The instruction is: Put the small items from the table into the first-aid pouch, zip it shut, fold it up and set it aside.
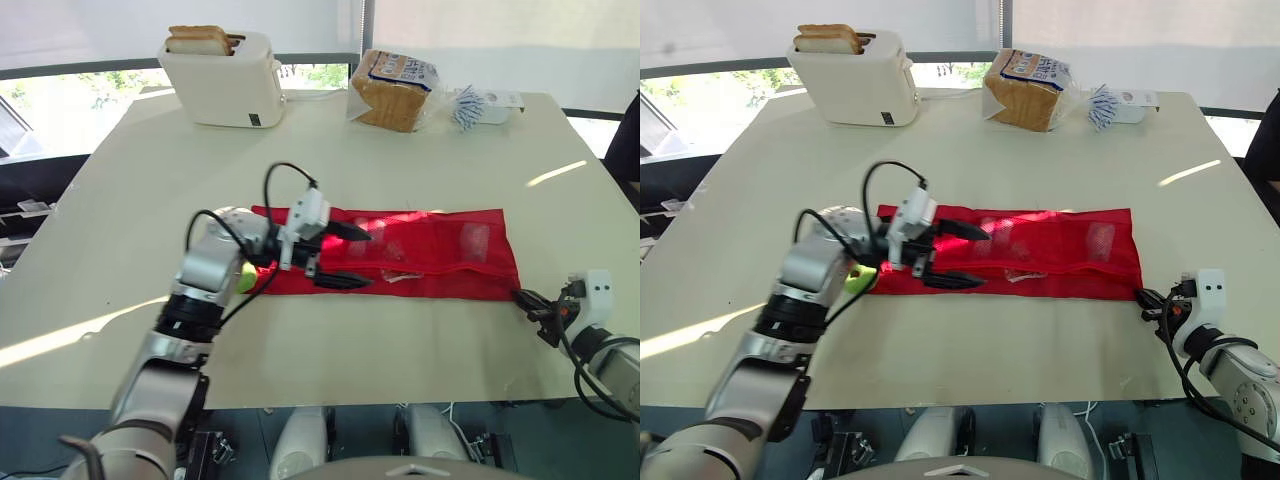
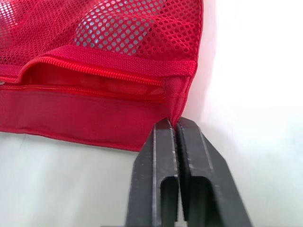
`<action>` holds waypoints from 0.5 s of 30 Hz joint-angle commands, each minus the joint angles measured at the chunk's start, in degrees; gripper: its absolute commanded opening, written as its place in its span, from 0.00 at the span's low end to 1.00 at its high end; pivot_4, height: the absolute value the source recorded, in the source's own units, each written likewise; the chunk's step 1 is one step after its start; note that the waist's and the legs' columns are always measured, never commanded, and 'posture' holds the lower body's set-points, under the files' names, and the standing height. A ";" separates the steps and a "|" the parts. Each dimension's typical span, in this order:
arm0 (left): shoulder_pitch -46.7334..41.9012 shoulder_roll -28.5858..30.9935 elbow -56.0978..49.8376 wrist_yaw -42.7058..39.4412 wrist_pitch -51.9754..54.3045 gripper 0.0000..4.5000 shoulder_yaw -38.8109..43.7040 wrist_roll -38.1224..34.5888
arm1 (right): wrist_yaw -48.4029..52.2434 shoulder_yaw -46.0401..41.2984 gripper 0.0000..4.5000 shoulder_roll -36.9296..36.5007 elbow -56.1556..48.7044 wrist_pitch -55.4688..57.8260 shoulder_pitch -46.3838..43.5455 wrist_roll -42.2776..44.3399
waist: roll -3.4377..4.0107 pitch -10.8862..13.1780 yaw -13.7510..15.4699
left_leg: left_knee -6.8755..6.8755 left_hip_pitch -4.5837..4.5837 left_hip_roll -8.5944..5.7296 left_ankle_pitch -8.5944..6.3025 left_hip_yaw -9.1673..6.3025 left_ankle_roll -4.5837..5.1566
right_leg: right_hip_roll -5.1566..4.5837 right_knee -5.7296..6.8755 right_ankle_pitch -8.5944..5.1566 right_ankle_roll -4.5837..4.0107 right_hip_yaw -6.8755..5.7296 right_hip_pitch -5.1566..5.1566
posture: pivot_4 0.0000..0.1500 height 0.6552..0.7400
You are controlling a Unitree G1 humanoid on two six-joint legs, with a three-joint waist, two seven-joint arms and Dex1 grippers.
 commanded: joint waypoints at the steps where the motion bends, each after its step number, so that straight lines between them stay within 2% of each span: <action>1: 1.26 4.76 -6.28 -2.31 1.57 1.00 4.29 -4.55 | 3.73 -6.76 0.02 -3.90 1.87 -3.47 5.33 -0.74 | 0.01 0.01 0.50 | -0.01 -0.02 -0.03 0.00 0.04 0.00 | 0.00 -0.01 0.00 0.00 0.07 -0.01 | 1.00 1.00; 6: 4.35 9.73 -11.84 -2.02 6.75 1.00 7.39 -9.77 | 4.05 -13.40 0.02 -10.65 11.67 -9.73 9.87 -6.71 | 0.01 0.01 0.76 | 0.01 -0.06 -0.08 -0.01 -0.02 0.02 | 0.05 -0.05 -0.01 0.02 0.41 0.00 | 1.00 1.00; 11: 4.98 13.44 -9.14 -3.26 4.66 1.00 7.90 -8.71 | -0.09 -15.20 0.02 -14.78 21.94 -15.29 9.49 -13.70 | 0.00 0.00 0.22 | -0.02 0.03 -0.20 -0.02 0.05 0.04 | 0.20 -0.03 -0.04 0.06 0.68 0.00 | 1.00 1.00; 15: 5.00 14.27 -8.78 -2.70 4.45 1.00 7.62 -8.82 | -1.71 -15.35 0.02 -15.04 24.78 -17.24 7.31 -15.53 | 0.00 0.00 0.14 | -0.06 0.07 -0.17 -0.02 0.09 0.04 | 0.23 -0.03 -0.05 0.07 0.73 -0.01 | 1.00 1.00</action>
